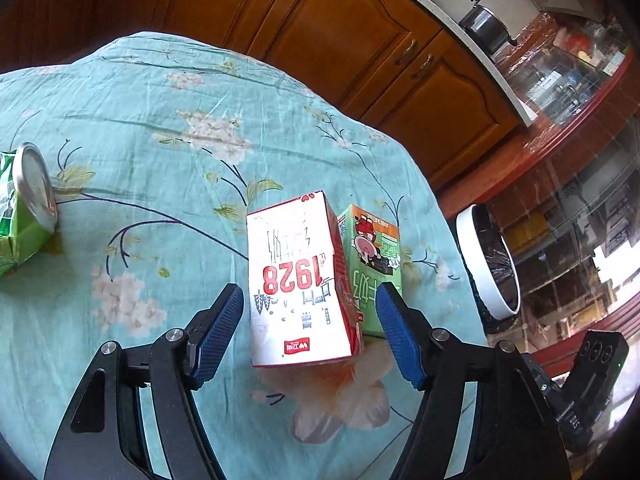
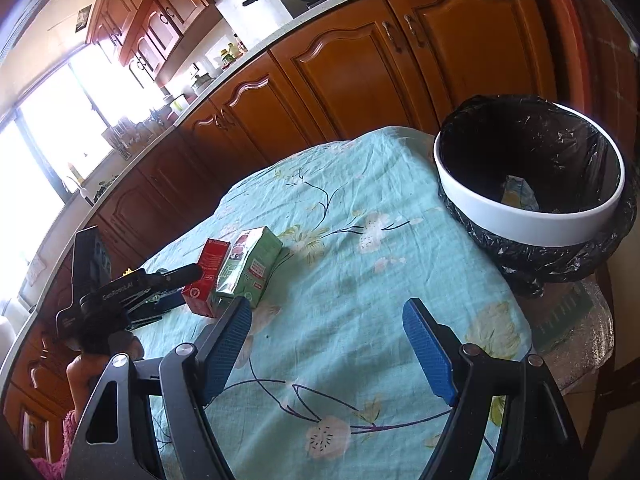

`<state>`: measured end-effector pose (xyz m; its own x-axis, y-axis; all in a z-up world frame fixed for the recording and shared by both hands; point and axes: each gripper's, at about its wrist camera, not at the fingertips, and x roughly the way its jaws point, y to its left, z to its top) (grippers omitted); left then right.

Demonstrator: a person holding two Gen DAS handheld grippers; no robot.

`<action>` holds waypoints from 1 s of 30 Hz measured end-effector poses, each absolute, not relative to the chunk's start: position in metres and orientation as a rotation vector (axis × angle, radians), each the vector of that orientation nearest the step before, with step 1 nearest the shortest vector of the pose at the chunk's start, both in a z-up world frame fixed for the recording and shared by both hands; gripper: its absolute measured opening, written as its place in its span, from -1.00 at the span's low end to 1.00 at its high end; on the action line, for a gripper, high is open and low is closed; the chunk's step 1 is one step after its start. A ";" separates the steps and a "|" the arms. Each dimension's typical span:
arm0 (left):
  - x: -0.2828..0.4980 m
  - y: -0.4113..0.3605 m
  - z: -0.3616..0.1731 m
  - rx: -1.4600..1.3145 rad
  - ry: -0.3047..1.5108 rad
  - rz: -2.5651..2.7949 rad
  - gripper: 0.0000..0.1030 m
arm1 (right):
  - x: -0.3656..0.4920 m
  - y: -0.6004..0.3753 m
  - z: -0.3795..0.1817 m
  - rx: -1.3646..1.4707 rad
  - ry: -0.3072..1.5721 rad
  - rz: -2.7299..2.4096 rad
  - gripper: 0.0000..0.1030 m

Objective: Collect trash
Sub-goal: 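Grasp the white milk carton with the left gripper while the right grasps the green carton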

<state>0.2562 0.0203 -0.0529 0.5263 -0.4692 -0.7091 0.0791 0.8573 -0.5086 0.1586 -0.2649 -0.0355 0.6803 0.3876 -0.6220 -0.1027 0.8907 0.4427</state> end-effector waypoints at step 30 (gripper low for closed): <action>0.185 0.081 -0.058 -0.253 0.940 -0.156 0.08 | 0.260 -0.113 -0.064 0.131 0.920 0.354 0.53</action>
